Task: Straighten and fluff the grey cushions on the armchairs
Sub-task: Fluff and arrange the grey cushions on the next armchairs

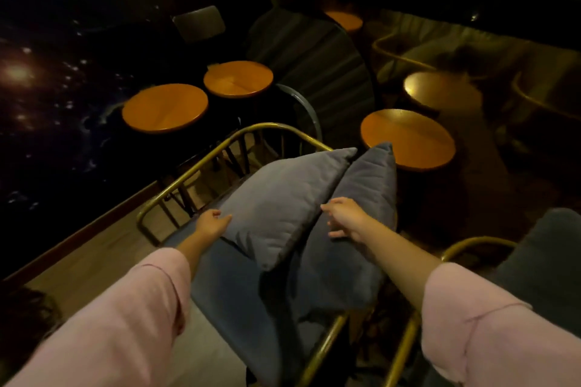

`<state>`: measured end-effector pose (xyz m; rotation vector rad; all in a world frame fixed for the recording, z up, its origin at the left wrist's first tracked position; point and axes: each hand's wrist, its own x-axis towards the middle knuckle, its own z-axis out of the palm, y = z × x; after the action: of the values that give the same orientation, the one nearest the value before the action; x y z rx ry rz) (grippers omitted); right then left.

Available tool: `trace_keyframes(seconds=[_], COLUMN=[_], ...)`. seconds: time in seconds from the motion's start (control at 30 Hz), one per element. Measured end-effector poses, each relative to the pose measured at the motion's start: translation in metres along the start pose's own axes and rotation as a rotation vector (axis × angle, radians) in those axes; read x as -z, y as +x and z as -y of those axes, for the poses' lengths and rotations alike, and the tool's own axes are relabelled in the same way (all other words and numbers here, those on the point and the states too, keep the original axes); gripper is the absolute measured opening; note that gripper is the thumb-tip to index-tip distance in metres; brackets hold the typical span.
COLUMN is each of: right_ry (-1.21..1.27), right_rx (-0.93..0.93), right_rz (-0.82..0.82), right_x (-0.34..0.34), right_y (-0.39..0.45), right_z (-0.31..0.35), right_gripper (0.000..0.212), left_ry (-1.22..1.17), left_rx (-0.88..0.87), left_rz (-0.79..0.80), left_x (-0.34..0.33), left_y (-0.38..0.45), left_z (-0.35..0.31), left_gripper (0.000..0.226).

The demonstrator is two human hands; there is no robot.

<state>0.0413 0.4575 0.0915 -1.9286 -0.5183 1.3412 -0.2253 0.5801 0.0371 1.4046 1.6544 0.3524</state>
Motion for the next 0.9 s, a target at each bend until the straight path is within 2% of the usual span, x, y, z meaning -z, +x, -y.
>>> trace_keyframes(seconds=[0.13,0.27,0.37,0.53,0.7,0.83,0.9], right_ry=[-0.039,-0.165,-0.244,-0.358,-0.383,-0.395,-0.396], right_rx=[-0.071,-0.129,-0.203,-0.178,-0.124,-0.056,-0.017], right_rz=[-0.112,-0.276,-0.335,-0.495,-0.562,-0.576,-0.588], right_x=[-0.054,-0.089,-0.110,-0.139,-0.137,-0.134,-0.135], right_y=[0.047,0.092,0.118,0.151,0.172,0.180,0.182], right_z=[0.015,0.009,0.005,-0.001,-0.014,-0.028,-0.031], right_gripper=[0.044,0.076,0.100,0.137,0.138,0.136,0.134], left_ry=[0.011,0.040,0.046,-0.004,-0.093,-0.130,-0.139], left_rx=[0.082,0.154,0.202,0.256,0.226,0.269,0.299], left_rz=[0.089,0.153,0.180,0.209,0.260,0.406,0.421], left_x=[0.012,0.010,-0.001,-0.038,-0.063,-0.074,-0.074], left_y=[0.065,0.122,0.166,0.241,0.301,0.363,0.368], left_z=[0.019,0.039,0.053,0.056,0.056,0.091,0.095], left_gripper=[0.060,0.061,0.061,0.069,0.080,0.114,0.117])
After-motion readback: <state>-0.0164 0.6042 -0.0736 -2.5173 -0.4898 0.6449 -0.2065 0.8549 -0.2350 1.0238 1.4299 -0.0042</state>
